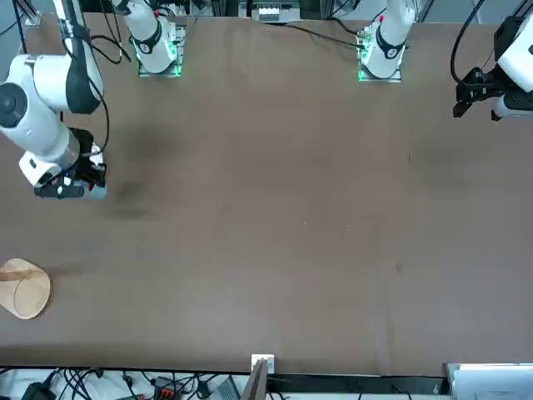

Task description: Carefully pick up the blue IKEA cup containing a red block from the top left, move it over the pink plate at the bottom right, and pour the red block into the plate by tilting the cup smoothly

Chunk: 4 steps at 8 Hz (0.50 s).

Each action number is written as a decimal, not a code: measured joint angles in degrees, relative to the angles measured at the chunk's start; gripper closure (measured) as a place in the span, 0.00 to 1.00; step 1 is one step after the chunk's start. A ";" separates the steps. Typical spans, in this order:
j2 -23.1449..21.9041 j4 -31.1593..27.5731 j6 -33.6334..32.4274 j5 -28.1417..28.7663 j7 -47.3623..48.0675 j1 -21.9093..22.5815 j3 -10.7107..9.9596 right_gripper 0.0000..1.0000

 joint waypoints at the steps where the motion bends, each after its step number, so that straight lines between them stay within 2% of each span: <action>1: -1.79 -2.25 0.75 0.01 -2.30 -1.16 0.00 0.98; 4: -4.81 -7.17 3.53 0.04 -6.11 -5.03 -0.03 0.98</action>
